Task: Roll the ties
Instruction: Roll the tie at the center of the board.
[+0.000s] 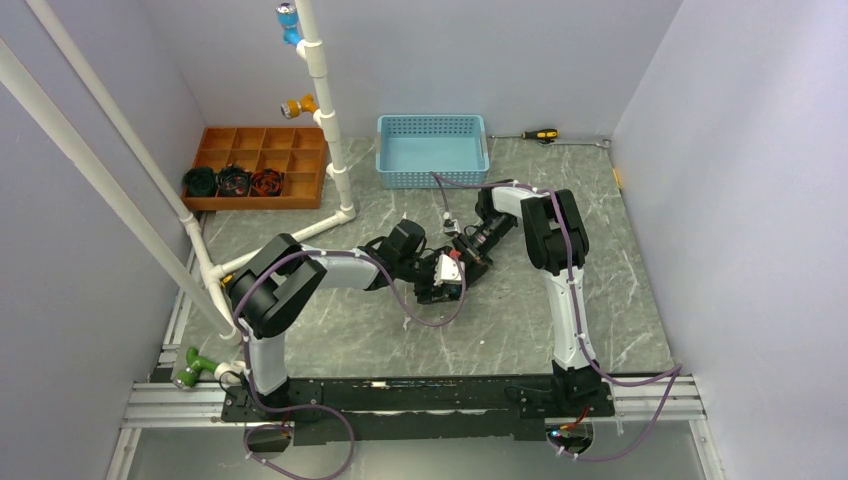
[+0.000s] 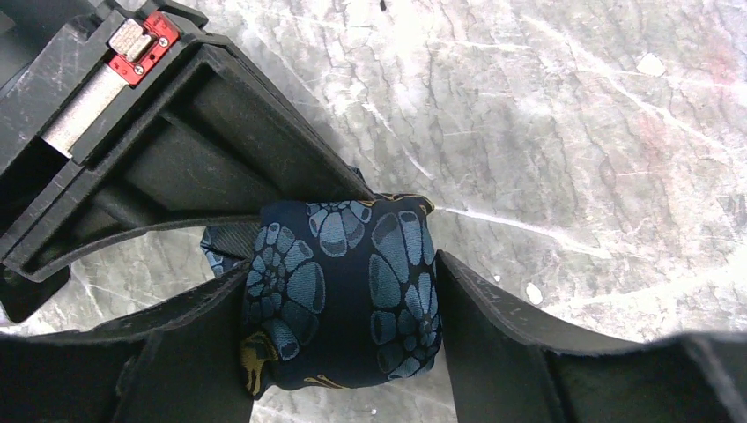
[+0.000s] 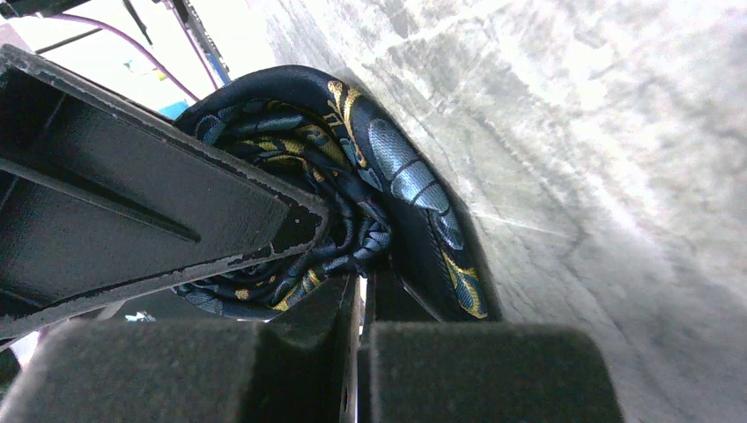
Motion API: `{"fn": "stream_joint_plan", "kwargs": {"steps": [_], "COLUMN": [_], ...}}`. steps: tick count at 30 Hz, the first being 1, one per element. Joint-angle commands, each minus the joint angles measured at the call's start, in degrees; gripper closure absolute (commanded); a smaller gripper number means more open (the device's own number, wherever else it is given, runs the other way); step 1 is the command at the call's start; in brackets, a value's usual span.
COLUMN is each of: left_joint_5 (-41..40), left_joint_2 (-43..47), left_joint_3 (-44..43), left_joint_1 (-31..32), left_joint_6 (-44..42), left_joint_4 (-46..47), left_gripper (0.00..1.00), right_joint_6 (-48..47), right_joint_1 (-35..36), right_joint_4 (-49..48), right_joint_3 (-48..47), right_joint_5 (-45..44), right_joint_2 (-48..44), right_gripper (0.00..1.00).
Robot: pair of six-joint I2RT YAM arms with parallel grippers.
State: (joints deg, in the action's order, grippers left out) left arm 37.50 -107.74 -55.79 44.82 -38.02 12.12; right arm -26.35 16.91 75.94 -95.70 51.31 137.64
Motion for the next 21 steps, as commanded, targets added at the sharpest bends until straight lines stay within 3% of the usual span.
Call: {"fn": "stream_joint_plan", "kwargs": {"steps": [1,4,10,13,17,21], "left_joint_5": [0.7,1.0,2.7,5.3,7.8,10.0], "left_joint_2": [0.3,-0.3,-1.9,-2.7,-3.1,-3.8], "left_joint_3": [-1.9,-2.4,-1.9,-0.5,2.1,3.4], "left_joint_1": [0.4,0.4,-1.2,-2.8,-4.3,-4.6], "left_joint_6": [0.6,1.6,7.0,7.5,4.2,0.2], "left_joint_4": [-0.7,-0.6,0.8,0.7,0.4,-0.6], "left_gripper": [0.32,0.40,0.76,0.89,0.94,0.95], "right_joint_6": [1.0,1.0,-0.1,-1.2,-3.3,0.3], "right_joint_1": [0.5,0.5,0.3,-0.7,-3.7,-6.0], "right_joint_4": [-5.0,-5.0,-3.5,-1.2,3.5,0.2], "right_joint_3": [0.8,0.7,0.0,-0.5,-2.0,-0.9], "right_joint_5": [-4.3,-4.2,-2.6,0.5,6.8,8.3], "right_joint_2": [-0.3,-0.2,-1.3,-2.7,-5.2,-8.3], "right_gripper": [1.00,1.00,1.00,0.83,0.71,0.71]}}
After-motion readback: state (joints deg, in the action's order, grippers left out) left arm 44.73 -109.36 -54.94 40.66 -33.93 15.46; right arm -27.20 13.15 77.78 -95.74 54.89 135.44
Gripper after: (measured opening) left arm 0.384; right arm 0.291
